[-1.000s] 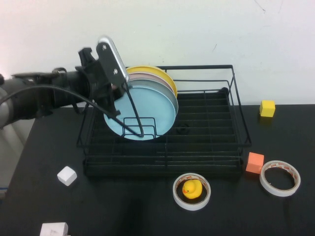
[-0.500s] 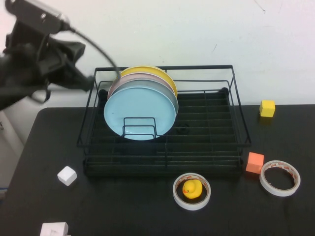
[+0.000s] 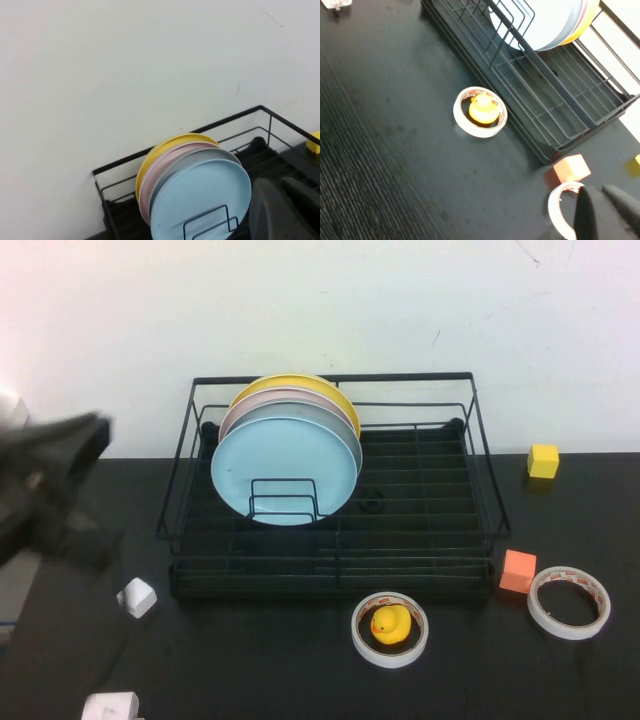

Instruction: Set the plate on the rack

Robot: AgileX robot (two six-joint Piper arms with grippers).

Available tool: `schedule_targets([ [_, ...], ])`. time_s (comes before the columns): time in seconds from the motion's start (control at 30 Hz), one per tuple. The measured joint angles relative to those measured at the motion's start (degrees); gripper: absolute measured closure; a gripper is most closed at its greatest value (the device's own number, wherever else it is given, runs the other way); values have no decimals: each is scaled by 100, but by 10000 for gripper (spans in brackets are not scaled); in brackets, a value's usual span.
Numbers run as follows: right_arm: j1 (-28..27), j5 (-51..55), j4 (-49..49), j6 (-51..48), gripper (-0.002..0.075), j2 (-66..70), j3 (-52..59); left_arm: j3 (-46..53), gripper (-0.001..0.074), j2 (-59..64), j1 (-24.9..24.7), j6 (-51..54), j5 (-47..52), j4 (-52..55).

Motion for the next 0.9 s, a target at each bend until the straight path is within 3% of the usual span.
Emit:
schedule_targets([
  [0.43,0,-21,48,-12,724,0,0,2093,736,-2993,0,-215,-288,-10],
  [0.9,0,255,366,-12,725,0,46,2481,736,-3565,0,-351,-232,-10],
])
